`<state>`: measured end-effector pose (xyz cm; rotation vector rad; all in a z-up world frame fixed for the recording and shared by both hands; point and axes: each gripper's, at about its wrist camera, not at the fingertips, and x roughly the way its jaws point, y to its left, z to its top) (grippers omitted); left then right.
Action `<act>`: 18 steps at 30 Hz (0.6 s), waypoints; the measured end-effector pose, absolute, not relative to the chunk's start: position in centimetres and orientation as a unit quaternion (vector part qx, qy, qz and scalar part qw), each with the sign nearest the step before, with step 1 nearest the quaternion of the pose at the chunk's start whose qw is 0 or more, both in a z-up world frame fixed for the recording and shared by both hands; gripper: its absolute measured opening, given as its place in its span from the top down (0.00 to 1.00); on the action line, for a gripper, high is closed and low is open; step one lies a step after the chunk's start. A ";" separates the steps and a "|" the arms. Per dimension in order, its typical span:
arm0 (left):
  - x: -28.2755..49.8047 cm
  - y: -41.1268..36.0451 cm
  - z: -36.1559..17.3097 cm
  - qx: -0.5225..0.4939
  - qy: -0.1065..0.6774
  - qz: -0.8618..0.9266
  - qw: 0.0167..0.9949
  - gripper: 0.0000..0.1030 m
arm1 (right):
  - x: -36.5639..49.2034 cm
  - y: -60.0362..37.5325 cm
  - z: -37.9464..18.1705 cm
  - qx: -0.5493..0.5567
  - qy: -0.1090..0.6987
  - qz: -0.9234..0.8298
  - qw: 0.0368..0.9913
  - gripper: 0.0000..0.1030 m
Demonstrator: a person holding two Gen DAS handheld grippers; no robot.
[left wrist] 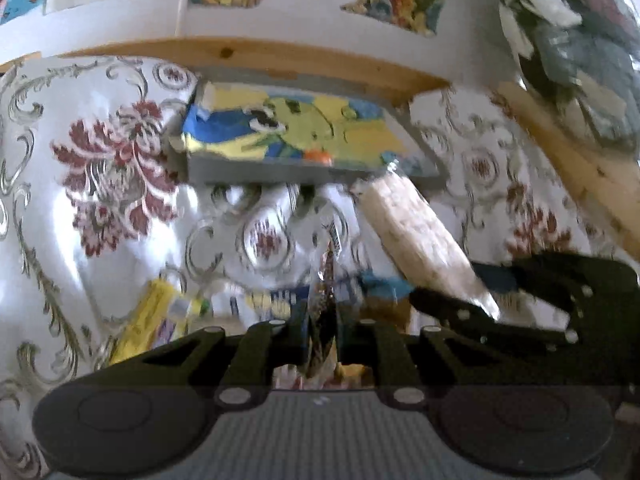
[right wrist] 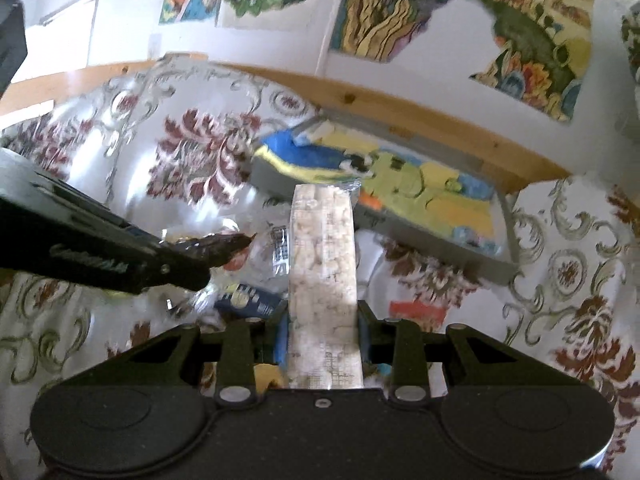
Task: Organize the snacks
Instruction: 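Lift both held snacks and carry them toward the grey tray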
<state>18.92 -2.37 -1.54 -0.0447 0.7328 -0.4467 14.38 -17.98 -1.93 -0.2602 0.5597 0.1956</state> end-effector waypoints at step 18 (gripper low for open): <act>31.6 -5.8 3.2 -0.074 0.291 -0.167 0.939 0.88 | 26.1 -21.8 0.5 -0.069 0.195 0.043 0.978 0.67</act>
